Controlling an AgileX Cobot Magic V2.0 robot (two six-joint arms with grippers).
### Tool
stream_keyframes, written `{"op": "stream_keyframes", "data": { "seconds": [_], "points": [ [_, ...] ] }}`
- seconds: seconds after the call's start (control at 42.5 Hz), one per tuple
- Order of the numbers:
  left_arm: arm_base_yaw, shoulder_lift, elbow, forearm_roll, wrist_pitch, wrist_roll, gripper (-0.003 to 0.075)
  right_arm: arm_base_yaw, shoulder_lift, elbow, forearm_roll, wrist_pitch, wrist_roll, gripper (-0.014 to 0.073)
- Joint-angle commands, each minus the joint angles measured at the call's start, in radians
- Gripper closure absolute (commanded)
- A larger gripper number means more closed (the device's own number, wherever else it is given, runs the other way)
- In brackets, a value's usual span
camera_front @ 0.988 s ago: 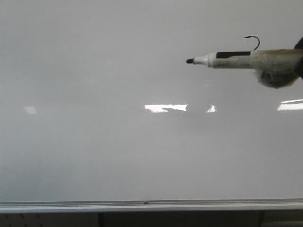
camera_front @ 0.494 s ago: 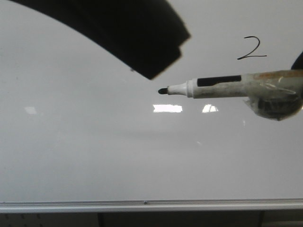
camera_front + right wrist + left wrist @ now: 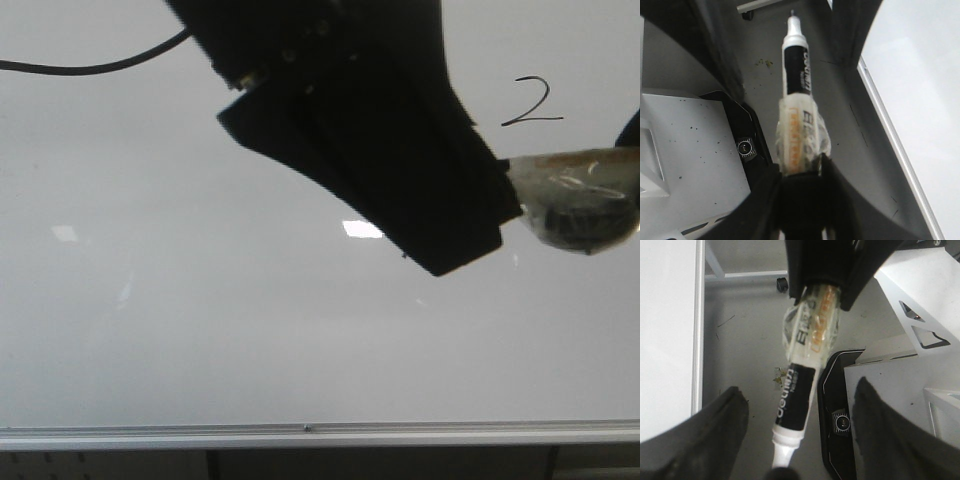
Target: Write number 2 on whiteboard
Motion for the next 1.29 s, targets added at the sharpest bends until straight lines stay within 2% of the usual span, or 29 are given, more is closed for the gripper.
{"op": "stream_keyframes", "data": {
  "seconds": [0.0,0.141,0.282,0.353,0.424,0.541,0.635,0.706,0.824,0.847,0.871,0.988,1.082,1.153,1.271],
  "points": [
    [-0.007,-0.024,-0.035,-0.037,-0.029,0.0,0.0403,0.0,-0.015,-0.033,0.031,-0.03,-0.011,0.0662],
    [-0.007,-0.024,-0.035,-0.037,-0.029,0.0,0.0551,0.0,-0.015,-0.033,0.031,-0.029,-0.011,0.0662],
    [-0.007,-0.024,-0.035,-0.037,-0.029,0.0,0.0648,-0.002,-0.015,-0.033,0.031,-0.033,-0.011,0.0659],
    [-0.007,-0.024,-0.035,-0.037,-0.029,0.0,0.0686,-0.002,-0.015,-0.033,0.031,-0.033,-0.011,0.0629],
    [-0.007,-0.024,-0.035,-0.039,-0.027,0.0,0.0717,-0.002,-0.015,-0.033,0.031,-0.033,-0.011,0.0538],
    [-0.002,-0.024,-0.035,-0.039,-0.027,-0.006,0.0741,-0.002,-0.015,-0.033,0.029,-0.034,-0.011,0.0254],
    [0.011,-0.024,-0.037,-0.009,-0.027,-0.05,0.0741,-0.006,-0.024,-0.033,-0.024,-0.028,0.012,0.0103],
    [0.033,-0.026,-0.037,0.063,-0.027,-0.139,0.0741,-0.016,-0.042,-0.033,-0.089,-0.028,0.08,0.0056],
    [0.085,-0.026,-0.037,0.271,-0.027,-0.36,0.0741,-0.05,-0.091,-0.033,-0.212,-0.028,0.205,0.0055],
    [0.101,-0.026,-0.037,0.322,-0.027,-0.423,0.0741,-0.058,-0.097,-0.033,-0.228,-0.028,0.226,0.0055],
    [0.136,-0.026,-0.037,0.422,-0.027,-0.573,0.0741,-0.074,-0.115,-0.033,-0.261,-0.026,0.252,0.0055],
    [0.236,-0.026,-0.037,0.592,-0.023,-0.821,0.0741,-0.103,-0.13,-0.032,-0.27,-0.021,0.258,0.0055],
    [0.329,-0.031,-0.037,0.665,-0.021,-0.942,0.0741,-0.108,-0.13,-0.032,-0.27,-0.021,0.258,0.0055],
    [0.401,-0.048,-0.032,0.667,-0.047,-0.972,0.0741,-0.108,-0.13,-0.032,-0.27,-0.021,0.258,0.0055],
    [0.532,-0.109,0.007,0.663,-0.161,-1.035,0.0741,-0.108,-0.13,-0.032,-0.27,-0.021,0.258,0.0055]
  ]
}}
